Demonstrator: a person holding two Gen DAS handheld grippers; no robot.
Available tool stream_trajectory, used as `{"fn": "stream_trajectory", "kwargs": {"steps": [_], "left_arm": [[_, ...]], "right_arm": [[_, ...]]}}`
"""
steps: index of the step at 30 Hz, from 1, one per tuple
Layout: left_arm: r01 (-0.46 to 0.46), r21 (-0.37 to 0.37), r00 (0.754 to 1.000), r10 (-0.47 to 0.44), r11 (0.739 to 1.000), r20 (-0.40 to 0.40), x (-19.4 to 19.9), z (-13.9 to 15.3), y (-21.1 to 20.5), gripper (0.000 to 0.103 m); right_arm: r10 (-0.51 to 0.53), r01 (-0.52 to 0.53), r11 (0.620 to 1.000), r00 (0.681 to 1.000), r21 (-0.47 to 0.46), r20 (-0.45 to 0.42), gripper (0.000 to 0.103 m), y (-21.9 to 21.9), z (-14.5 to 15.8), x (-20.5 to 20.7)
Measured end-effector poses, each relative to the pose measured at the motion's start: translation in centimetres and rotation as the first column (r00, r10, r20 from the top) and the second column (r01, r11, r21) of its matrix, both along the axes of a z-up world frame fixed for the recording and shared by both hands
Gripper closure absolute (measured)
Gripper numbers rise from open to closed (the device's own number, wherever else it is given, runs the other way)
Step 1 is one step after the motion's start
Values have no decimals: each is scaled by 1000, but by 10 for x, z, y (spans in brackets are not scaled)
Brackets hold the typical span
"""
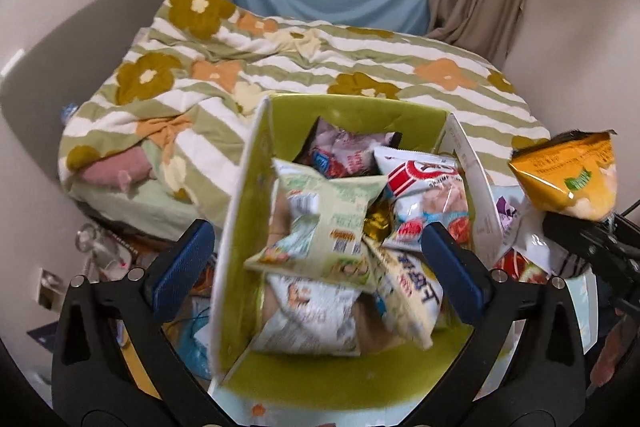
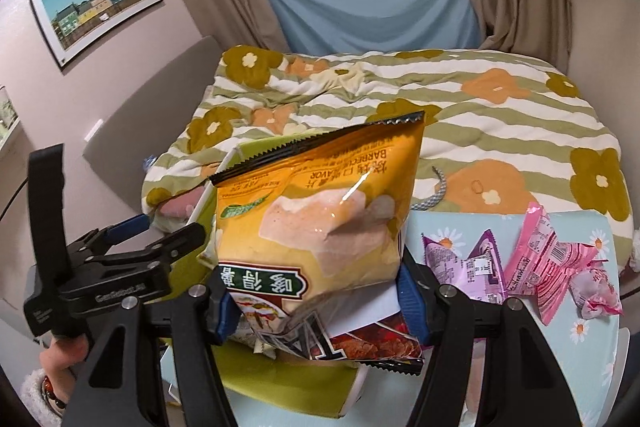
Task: Organize snacks
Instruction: 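Release pale green bag into box with left gripper while right drops yellow bag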
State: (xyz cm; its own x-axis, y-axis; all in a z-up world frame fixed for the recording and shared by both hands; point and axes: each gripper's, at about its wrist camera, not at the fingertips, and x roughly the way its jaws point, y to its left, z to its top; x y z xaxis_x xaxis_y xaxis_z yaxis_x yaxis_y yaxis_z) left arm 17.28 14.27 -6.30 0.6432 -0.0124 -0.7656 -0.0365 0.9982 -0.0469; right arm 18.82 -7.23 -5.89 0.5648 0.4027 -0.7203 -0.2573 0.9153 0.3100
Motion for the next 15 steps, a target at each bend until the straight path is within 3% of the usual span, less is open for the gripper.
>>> {"fn": "stream_trajectory", "kwargs": {"steps": [13, 15], "left_arm": [[-87, 13, 996, 87, 996, 29, -36, 13, 33, 0], [-95, 2, 995, 95, 995, 21, -37, 10, 37, 0]], "right_arm": [[117, -116, 993, 991, 15, -62, 40, 47, -13, -1], [123, -121, 992, 990, 33, -66, 35, 52, -15, 2]]}}
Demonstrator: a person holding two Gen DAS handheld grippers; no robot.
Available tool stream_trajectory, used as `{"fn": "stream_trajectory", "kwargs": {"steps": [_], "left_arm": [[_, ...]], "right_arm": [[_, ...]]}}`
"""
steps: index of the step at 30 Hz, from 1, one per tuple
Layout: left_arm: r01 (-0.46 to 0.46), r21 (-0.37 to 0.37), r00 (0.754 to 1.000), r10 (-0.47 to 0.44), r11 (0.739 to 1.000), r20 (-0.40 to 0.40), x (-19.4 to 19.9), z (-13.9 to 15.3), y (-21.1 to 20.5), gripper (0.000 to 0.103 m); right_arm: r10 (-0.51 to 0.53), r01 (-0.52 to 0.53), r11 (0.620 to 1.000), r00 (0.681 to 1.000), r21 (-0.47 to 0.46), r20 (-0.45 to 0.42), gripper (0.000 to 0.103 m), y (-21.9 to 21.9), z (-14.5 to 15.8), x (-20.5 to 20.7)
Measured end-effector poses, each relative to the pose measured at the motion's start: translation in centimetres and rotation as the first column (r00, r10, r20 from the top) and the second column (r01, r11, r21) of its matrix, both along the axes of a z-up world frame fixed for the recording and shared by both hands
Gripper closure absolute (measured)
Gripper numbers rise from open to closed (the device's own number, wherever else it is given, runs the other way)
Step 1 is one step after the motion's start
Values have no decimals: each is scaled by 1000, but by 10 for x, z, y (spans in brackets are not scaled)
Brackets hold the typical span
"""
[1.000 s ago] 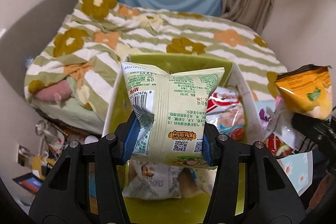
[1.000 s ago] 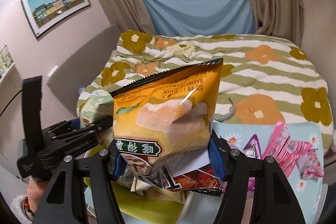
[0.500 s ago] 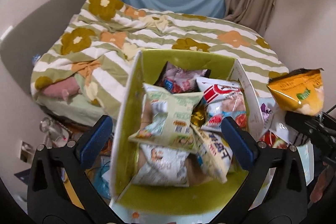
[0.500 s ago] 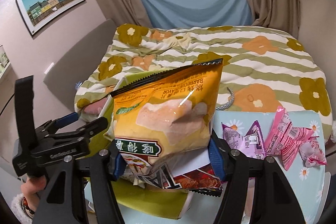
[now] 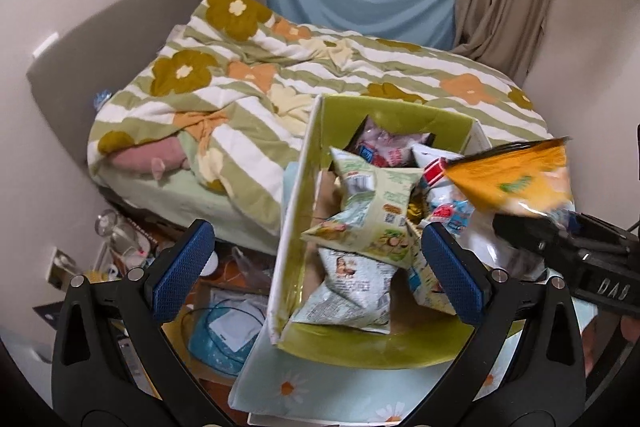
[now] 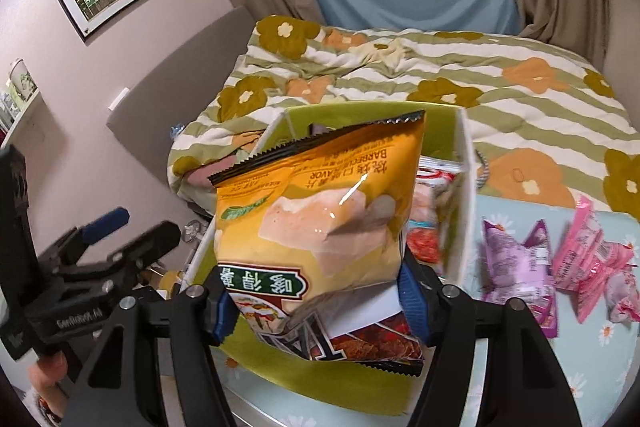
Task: Organize snacks
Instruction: 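Release pale green bag into box with left gripper while right drops yellow bag, then move both grippers back to the pink bags on the table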
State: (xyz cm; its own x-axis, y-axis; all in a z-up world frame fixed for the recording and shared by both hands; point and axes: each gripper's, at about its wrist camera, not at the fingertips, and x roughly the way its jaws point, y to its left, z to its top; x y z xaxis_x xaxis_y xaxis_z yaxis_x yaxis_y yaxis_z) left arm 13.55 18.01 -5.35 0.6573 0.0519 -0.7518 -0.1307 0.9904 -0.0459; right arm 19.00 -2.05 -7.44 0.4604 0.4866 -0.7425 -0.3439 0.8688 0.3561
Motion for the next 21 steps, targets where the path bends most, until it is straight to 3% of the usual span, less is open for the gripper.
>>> {"fn": "stream_trajectory", "kwargs": {"steps": [2, 3, 10, 21], "left_arm": [[-6, -17, 1000, 6, 1000, -10, -1, -6, 5, 0], [-8, -26, 1000, 7, 1000, -17, -1, -10, 7, 0], [10, -29, 999, -11, 1000, -45, -4, -24, 4, 0], [52, -7, 999, -52, 999, 11, -7, 4, -6, 0]], "right_arm": [[-29, 29, 999, 1000, 33, -2, 5, 0, -3, 4], [-51, 51, 998, 999, 41, 4, 1, -1, -4, 6], [-100, 100, 995, 994, 0, 34, 0, -6, -6, 1], [-133, 132, 991, 988, 24, 81, 0, -21, 17, -16]]}}
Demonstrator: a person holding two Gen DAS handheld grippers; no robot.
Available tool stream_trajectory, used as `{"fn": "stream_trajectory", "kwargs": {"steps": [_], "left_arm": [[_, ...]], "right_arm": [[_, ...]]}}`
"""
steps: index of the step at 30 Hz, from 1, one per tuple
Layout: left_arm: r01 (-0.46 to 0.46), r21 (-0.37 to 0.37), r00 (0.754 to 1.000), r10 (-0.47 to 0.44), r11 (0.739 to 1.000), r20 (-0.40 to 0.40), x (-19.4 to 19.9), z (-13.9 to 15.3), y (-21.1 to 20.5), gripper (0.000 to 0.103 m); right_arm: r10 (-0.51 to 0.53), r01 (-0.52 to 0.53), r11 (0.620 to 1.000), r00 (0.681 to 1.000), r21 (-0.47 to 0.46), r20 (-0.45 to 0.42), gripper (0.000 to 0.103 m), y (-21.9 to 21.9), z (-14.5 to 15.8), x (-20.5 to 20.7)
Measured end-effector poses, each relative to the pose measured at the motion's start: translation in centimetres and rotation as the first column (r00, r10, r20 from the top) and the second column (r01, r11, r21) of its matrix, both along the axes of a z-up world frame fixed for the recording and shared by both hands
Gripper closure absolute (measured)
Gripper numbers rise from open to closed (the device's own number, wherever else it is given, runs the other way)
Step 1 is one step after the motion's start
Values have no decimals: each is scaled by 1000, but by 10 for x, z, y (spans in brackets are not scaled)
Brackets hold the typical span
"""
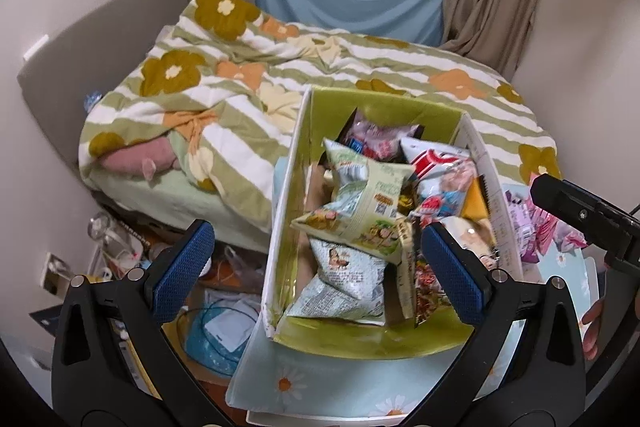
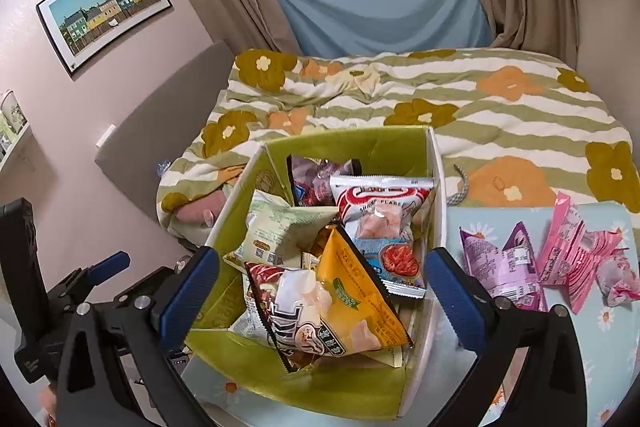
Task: Organize snacks
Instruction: 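Move both grippers back to the pink bags on the table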
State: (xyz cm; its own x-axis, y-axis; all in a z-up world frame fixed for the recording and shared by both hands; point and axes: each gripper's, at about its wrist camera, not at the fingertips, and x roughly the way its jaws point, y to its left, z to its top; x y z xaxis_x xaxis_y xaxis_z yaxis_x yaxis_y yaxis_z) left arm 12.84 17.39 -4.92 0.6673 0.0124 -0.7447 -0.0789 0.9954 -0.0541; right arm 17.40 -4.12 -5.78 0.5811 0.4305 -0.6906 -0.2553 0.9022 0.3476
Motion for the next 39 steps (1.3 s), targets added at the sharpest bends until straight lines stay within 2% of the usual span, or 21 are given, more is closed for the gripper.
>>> {"fn": "stream_trajectory", "kwargs": {"steps": [9, 15, 23, 26, 30, 35, 39], "left_arm": [[95, 12, 993, -95, 995, 68, -4, 30, -26, 0], [182, -10, 979, -181, 983, 91, -5, 41, -50, 0], [249, -4, 964, -247, 969, 99, -5, 46, -92, 0], [264, 6, 960, -263, 965, 95, -3, 45, -115, 0], [269, -18, 960, -267, 963, 86, 7, 40, -150, 0], [308, -12, 950, -307, 951, 50, 23, 23, -218, 0], [359, -13, 933, -358, 933, 24, 37, 4, -271, 0]], "right_arm": [[-41, 41, 999, 998, -3, 55, 0, -16, 26, -20], [-93, 94, 995, 992, -17, 85, 0, -41, 43, -38], [-220, 231, 970, 966, -74, 140, 0, -111, 68, -59], [-254, 269, 959, 955, -87, 151, 0, -140, 70, -62], [-287, 302, 949, 946, -88, 150, 0, -180, 66, -62], [-293, 307, 945, 948, -112, 123, 0, -233, 52, -57], [-284, 292, 949, 956, -118, 76, 0, -274, 34, -46]]}}
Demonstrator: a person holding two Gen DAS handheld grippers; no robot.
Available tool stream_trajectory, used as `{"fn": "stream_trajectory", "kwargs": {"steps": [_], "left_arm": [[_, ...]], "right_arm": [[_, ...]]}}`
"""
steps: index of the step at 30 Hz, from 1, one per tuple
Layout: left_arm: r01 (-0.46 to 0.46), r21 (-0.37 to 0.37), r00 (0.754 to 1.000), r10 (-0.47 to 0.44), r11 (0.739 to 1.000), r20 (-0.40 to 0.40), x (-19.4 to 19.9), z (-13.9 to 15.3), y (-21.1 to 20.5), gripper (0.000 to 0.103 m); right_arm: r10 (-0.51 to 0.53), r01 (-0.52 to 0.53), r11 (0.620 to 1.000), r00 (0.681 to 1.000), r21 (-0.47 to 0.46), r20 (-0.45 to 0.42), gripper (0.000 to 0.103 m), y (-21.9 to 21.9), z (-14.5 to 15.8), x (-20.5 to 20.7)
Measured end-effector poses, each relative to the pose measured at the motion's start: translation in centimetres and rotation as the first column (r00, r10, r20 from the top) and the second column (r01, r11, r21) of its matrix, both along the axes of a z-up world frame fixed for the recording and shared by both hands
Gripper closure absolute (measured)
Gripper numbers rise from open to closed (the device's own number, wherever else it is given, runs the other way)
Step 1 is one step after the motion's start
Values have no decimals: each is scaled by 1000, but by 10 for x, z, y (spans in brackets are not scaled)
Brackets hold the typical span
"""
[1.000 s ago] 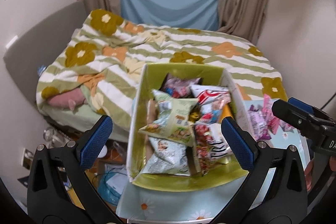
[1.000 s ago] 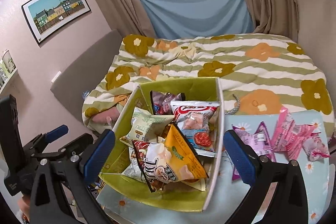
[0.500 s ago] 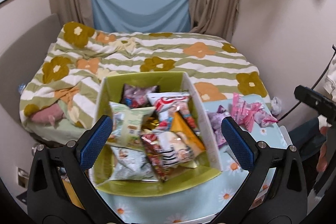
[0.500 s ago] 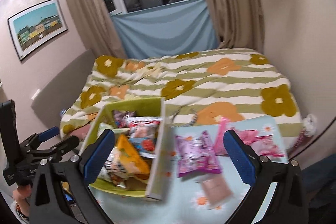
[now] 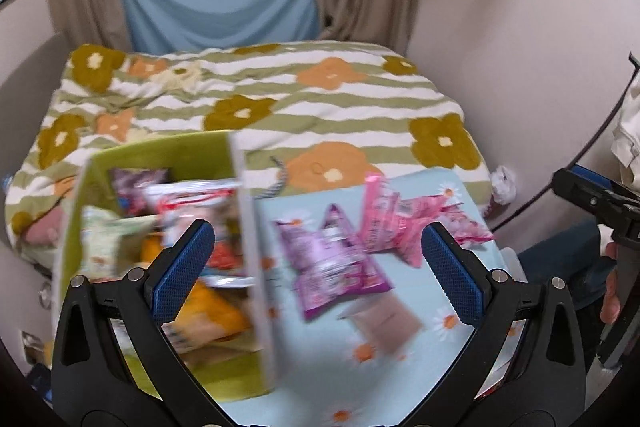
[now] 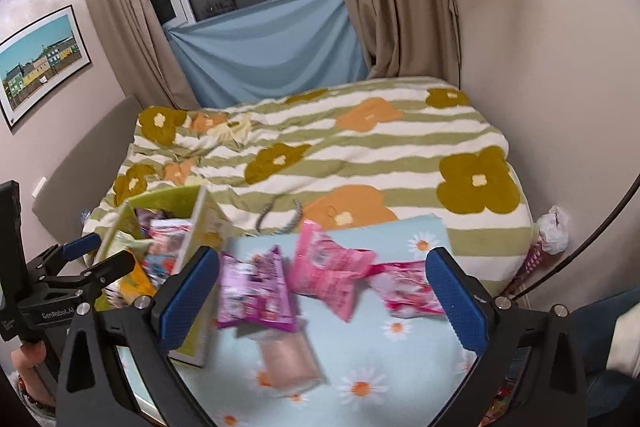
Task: Organize snacks
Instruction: 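Move both grippers back to the pink bags on the table, then grasp pink striped bag with left gripper while right grasps pink strawberry candy bag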
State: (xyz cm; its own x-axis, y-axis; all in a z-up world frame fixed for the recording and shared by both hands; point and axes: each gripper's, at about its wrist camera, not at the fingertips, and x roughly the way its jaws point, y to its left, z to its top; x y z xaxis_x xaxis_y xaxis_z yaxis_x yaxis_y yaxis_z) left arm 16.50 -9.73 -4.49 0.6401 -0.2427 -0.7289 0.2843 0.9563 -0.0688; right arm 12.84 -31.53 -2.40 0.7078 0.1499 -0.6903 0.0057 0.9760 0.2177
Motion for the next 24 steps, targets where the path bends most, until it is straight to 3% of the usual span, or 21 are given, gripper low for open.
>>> {"fn": "stream_trajectory", "kwargs": {"steps": [10, 16, 24], "left_arm": [[108, 98, 991, -99, 989, -94, 51, -77, -103, 0], [139, 128, 978, -116, 982, -171, 76, -121, -129, 0], [189, 210, 964, -141, 959, -224, 86, -154, -150, 0]], "right_arm": [[102, -97, 994, 983, 39, -153, 0, -76, -77, 39], [168, -160, 986, 961, 55, -221, 0, -89, -126, 58], [219, -209, 976, 941, 69, -258, 0, -93, -158, 73]]}}
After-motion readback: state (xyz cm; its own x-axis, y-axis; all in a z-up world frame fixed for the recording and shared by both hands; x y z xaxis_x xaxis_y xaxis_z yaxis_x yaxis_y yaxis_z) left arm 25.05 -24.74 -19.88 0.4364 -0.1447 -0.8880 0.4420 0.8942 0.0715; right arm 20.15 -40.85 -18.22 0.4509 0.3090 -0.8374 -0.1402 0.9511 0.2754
